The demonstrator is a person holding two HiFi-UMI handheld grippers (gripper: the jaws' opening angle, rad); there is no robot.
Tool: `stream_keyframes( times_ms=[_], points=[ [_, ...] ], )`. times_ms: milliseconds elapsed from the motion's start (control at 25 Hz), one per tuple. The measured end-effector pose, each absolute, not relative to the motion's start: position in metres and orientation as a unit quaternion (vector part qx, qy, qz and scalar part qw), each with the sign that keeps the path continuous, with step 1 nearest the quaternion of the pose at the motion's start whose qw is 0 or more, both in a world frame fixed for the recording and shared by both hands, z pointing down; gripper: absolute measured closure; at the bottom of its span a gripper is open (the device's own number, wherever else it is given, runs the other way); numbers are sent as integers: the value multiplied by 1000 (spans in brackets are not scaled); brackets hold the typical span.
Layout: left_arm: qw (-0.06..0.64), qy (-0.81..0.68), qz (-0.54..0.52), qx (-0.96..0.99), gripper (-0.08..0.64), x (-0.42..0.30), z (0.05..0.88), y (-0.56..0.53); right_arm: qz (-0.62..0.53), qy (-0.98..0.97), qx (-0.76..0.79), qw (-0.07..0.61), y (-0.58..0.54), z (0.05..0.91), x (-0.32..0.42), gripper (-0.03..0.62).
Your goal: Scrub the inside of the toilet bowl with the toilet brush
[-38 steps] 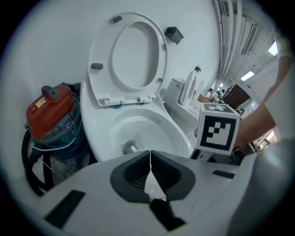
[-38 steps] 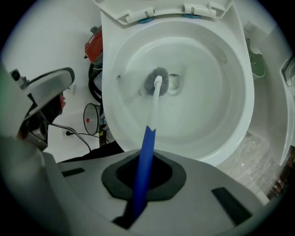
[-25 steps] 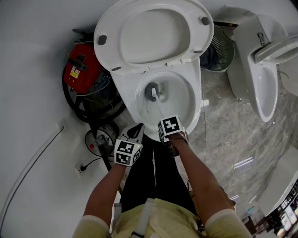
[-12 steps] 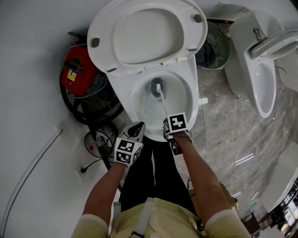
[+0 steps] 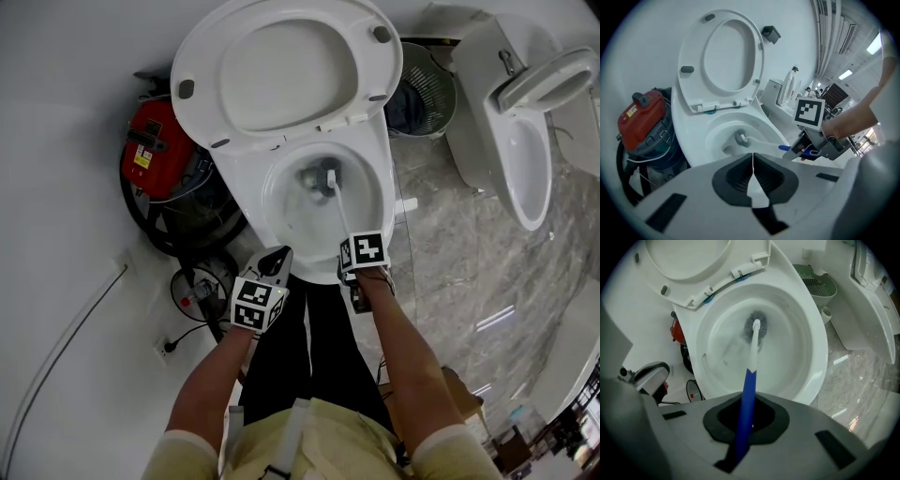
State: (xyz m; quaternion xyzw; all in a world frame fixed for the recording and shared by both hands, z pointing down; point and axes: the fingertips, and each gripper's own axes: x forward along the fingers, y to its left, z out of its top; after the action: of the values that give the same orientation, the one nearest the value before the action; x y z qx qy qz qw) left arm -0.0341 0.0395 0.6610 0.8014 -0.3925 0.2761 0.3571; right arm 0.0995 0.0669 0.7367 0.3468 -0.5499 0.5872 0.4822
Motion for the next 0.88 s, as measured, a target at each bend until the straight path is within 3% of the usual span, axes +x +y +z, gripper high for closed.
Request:
stream_keyframes(
  times_ms=[880],
  points=[
    [364, -411, 269, 791, 545, -24, 652, 48, 611, -496, 331, 520, 148, 722, 135, 577]
  ],
)
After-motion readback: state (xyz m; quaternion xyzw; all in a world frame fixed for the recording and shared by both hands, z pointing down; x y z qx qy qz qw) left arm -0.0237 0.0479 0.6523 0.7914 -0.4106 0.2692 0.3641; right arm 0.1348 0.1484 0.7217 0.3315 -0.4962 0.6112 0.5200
